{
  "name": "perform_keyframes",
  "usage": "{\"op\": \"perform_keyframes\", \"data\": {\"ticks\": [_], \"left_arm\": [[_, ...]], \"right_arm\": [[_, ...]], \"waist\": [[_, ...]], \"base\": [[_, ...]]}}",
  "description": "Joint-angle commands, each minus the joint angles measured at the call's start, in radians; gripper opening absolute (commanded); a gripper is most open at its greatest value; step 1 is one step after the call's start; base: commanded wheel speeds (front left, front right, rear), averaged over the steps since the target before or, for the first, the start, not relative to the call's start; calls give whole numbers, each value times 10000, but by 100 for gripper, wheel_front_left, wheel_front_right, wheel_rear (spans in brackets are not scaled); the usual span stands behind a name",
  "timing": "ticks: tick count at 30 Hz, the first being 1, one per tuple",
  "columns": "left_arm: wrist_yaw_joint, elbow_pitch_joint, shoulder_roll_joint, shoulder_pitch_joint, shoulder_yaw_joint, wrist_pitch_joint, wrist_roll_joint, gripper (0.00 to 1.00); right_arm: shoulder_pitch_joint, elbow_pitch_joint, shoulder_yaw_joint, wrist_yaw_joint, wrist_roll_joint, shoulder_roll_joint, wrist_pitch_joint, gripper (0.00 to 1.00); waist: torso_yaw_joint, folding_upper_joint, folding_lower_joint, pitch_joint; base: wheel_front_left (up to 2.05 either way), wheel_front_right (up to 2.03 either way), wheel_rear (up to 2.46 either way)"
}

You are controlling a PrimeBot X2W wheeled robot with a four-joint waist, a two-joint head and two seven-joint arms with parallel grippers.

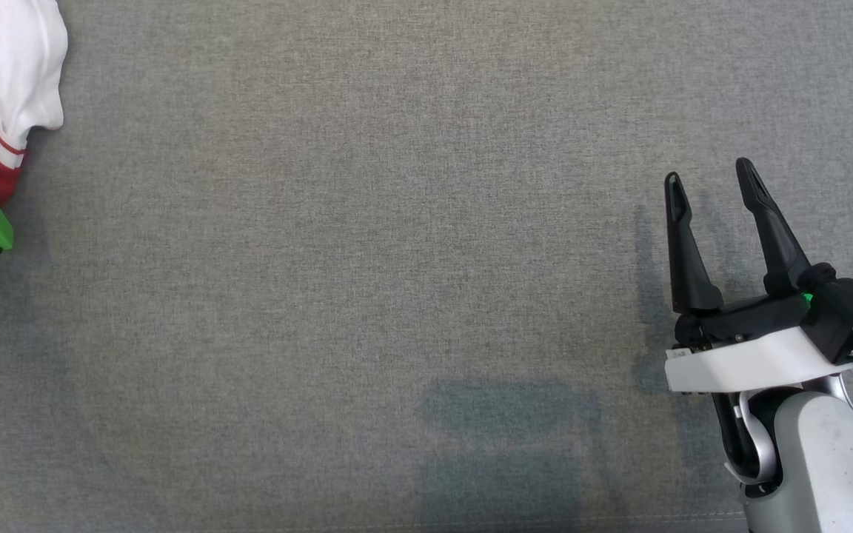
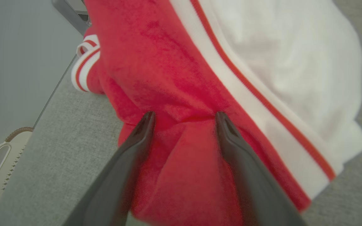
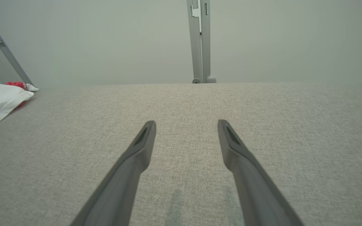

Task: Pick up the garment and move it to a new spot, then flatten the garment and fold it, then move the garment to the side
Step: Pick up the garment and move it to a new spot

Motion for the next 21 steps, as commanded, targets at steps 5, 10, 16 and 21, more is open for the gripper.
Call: {"op": "perform_keyframes", "data": {"ticks": [5, 10, 16, 21], "left_arm": [[6, 534, -52, -128, -155, -56, 17, 0], [207, 648, 77, -179, -202, -783, 83, 0], [66, 866, 450, -350, -530, -1172, 322, 0], [-114, 767, 608, -494, -922, -1344, 487, 0]], "right_arm": [[-153, 112, -90, -11, -32, -22, -43, 100], [-16, 275, -204, -11, 17, -22, -161, 100], [237, 842, -180, -11, 321, -24, -451, 100], [493, 1275, -198, -11, 570, -22, -642, 100]], "waist": [[10, 0, -1, -88], [65, 0, -1, -548], [91, 0, -1, -1765], [43, 0, -1, -2742]], "base": [[0, 0, 0], [0, 0, 0], [0, 0, 0], [0, 0, 0]]}}
